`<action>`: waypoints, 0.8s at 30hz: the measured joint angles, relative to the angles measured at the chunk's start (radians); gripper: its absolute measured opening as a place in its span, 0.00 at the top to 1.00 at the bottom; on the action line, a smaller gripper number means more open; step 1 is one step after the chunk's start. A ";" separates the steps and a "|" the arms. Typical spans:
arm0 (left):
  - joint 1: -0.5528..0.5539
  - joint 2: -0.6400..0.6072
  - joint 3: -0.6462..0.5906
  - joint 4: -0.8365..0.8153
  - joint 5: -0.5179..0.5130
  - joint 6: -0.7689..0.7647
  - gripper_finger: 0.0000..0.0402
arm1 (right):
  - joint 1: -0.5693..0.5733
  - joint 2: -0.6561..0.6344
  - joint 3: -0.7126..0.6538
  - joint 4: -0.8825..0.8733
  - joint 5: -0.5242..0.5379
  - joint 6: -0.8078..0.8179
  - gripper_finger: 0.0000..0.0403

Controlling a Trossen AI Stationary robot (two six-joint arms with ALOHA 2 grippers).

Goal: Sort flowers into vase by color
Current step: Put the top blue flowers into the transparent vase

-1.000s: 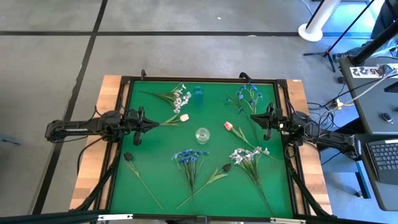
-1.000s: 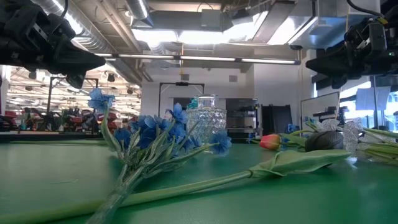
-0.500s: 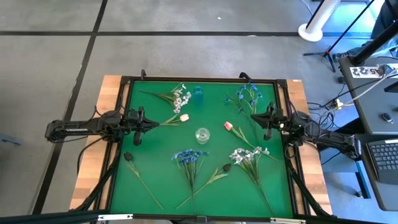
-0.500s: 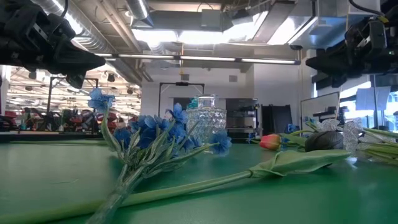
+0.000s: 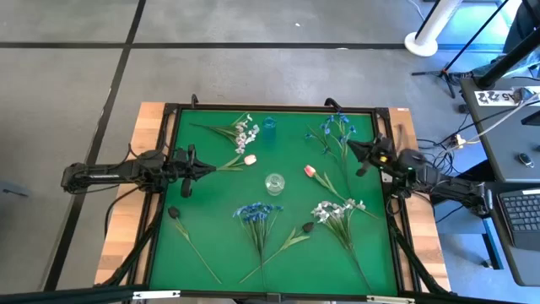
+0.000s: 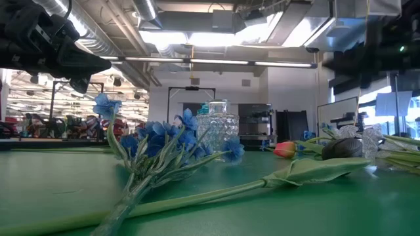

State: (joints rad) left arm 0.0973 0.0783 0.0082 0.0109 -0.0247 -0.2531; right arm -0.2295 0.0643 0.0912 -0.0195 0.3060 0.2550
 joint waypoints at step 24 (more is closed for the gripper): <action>0.000 0.000 0.000 0.000 0.000 0.000 1.00 | 0.000 0.771 0.832 -0.929 0.008 0.241 0.96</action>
State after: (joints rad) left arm 0.0972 0.0781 0.0083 0.0112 -0.0249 -0.2531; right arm -0.2291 0.8358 0.9234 -0.9484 0.3145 0.4957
